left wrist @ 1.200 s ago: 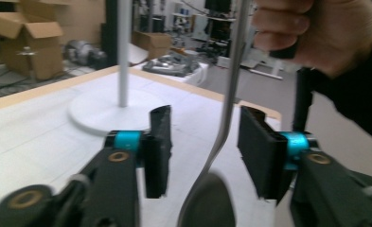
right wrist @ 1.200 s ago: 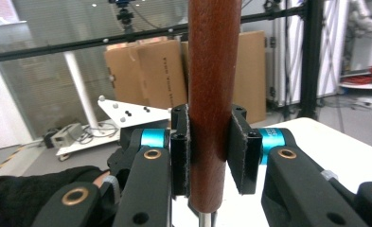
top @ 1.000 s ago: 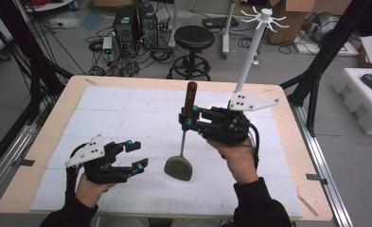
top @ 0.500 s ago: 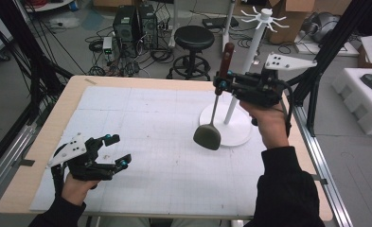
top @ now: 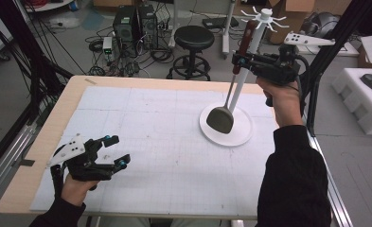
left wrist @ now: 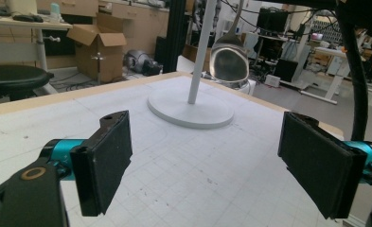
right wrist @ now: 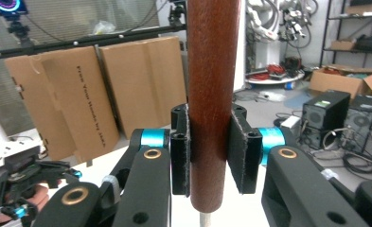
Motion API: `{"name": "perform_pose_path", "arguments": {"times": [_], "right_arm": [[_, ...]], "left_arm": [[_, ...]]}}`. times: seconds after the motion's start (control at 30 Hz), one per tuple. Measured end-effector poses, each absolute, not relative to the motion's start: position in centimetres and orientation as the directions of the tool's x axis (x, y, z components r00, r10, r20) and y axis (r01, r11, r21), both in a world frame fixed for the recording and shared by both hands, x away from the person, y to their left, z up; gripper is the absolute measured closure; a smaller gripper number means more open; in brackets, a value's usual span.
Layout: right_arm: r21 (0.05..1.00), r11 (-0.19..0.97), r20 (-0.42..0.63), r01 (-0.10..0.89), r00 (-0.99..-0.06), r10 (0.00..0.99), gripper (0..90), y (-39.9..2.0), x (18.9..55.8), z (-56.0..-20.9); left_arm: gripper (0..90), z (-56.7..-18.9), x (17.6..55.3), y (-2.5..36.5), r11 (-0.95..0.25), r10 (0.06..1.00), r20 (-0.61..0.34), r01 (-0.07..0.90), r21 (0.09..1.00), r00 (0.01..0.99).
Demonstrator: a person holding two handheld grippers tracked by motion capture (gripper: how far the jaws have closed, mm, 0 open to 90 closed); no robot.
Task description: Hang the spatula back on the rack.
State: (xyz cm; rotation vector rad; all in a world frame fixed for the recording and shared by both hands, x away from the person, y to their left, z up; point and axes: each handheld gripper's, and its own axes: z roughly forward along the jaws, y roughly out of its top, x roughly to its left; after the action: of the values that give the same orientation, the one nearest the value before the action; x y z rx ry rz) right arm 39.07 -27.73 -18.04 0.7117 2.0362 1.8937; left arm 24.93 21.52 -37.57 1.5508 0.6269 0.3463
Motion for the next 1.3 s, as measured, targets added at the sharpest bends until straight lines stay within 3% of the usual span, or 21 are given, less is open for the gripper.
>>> {"name": "perform_pose_path", "arguments": {"times": [0.37, 0.77, 1.3], "right_arm": [[0.978, 0.020, 0.165, 0.210, -0.821, 0.547, 72.9, -28.6, 40.6, -18.5], [0.983, 0.040, 0.136, 0.181, -0.853, 0.504, 73.0, -28.4, 39.4, -18.0], [0.975, 0.031, 0.166, 0.220, -0.813, 0.559, 72.9, -30.0, 40.6, -18.6]], "left_arm": [[18.9, -37.5, 24.9, 21.5, 0.013, 0.581, -0.157, 0.183, 0.983, 0.799], [19.0, -37.5, 25.0, 21.6, 0.014, 0.581, -0.158, 0.184, 0.983, 0.798], [19.0, -37.5, 25.1, 21.3, 0.007, 0.581, -0.157, 0.189, 0.982, 0.798]]}}
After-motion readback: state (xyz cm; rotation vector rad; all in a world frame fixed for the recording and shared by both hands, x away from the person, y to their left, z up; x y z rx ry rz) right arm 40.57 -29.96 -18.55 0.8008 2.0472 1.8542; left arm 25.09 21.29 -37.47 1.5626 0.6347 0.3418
